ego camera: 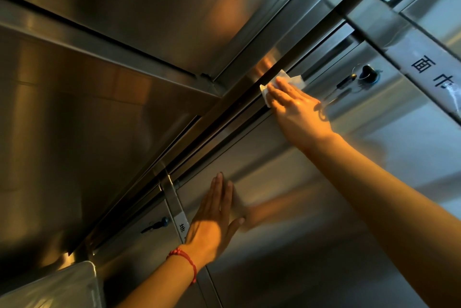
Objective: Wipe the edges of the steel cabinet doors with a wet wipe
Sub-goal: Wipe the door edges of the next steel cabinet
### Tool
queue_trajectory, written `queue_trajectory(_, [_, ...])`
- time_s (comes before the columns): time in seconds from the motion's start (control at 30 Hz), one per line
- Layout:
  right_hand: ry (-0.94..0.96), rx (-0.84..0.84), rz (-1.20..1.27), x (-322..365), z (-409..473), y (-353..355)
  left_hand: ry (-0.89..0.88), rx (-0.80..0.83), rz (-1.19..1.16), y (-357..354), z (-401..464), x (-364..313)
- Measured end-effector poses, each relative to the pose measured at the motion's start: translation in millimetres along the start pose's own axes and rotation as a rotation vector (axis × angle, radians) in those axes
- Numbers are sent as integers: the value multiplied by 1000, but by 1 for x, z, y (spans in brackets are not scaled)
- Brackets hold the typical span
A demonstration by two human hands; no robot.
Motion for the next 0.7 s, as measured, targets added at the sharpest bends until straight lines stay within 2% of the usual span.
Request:
queue_trajectory(0.07, [9, 42, 22, -5, -1, -1, -2, -2, 0, -1, 0, 1])
queue_trajectory(0.2, [-70, -47, 73, -21, 3, 11, -18, -27, -19, -2, 2, 3])
queue_trajectory(0.3, [-63, -12, 85, -13, 2, 6, -27, -56, -52, -4, 3, 3])
queue_trajectory(0.43, [-21, 126, 34, -9, -1, -6, -42, -67, -44, 6, 3, -3])
queue_trajectory(0.53, [-91, 36, 115, -21, 2, 5, -76, -152, -46, 17, 1, -6])
queue_trajectory(0.63, [-133, -69, 110, -17, 1, 15, -80, -168, -50, 14, 1, -5])
queue_trajectory(0.7, [-88, -76, 66, -8, 2, 13, -74, -159, -55, 10, 3, -3])
Point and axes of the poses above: each hand's wrist, its own z-axis towards the middle knuckle, its own y-axis out of the back of the hand, x = y × z, the point moved 9 cm from there along z, towards the middle knuckle, and after that the axes turned 8 degrees about -y, right-handed, at the moved point
